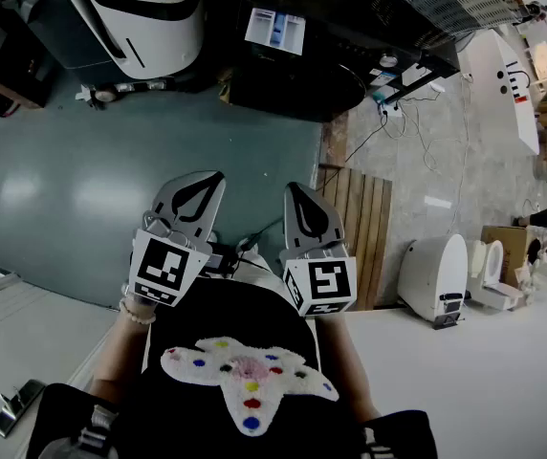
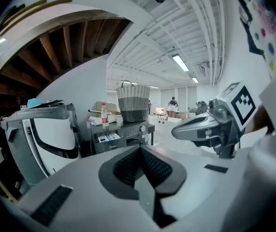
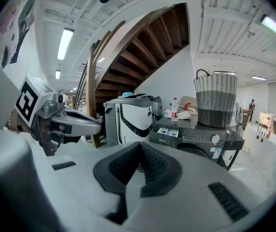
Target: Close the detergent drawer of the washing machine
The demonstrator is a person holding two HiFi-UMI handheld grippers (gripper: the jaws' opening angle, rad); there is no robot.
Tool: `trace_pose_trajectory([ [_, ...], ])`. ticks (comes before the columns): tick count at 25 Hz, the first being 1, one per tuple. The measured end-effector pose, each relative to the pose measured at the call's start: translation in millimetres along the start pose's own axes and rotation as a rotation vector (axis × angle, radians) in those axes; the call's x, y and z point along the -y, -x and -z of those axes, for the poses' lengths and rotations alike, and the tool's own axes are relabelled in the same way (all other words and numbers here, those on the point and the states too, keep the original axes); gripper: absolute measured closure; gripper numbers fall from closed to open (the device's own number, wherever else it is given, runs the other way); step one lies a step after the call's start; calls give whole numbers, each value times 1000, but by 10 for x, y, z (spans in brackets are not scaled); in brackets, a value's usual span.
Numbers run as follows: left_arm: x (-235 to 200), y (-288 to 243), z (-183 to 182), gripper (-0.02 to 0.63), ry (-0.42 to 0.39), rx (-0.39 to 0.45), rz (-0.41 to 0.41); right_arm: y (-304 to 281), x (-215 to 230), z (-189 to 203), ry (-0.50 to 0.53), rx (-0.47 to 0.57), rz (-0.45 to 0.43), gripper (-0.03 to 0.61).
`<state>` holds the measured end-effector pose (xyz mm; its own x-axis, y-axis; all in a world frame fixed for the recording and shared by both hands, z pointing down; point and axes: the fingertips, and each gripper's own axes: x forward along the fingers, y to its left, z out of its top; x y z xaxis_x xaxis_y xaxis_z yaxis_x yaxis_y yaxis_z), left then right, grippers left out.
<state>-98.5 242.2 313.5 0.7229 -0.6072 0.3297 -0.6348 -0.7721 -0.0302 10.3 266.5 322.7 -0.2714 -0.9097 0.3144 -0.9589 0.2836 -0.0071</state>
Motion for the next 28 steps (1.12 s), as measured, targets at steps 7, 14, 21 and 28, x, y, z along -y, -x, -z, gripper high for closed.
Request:
trace_pose_trajectory([
  [7,7,-11,22,603,3,-6,-4,4,9,24,-1,-5,-4,575],
  [14,40,-49,20,603,4,-10,-12,23,70,39,-16,-2,-3,575],
  [21,93,-85,-28,603,3,-7,-41,66,182,18,-56,19,-19,574],
  [28,164,-109,-75,603,5,-6,-78,115,290,19,-34,23,-33,574],
])
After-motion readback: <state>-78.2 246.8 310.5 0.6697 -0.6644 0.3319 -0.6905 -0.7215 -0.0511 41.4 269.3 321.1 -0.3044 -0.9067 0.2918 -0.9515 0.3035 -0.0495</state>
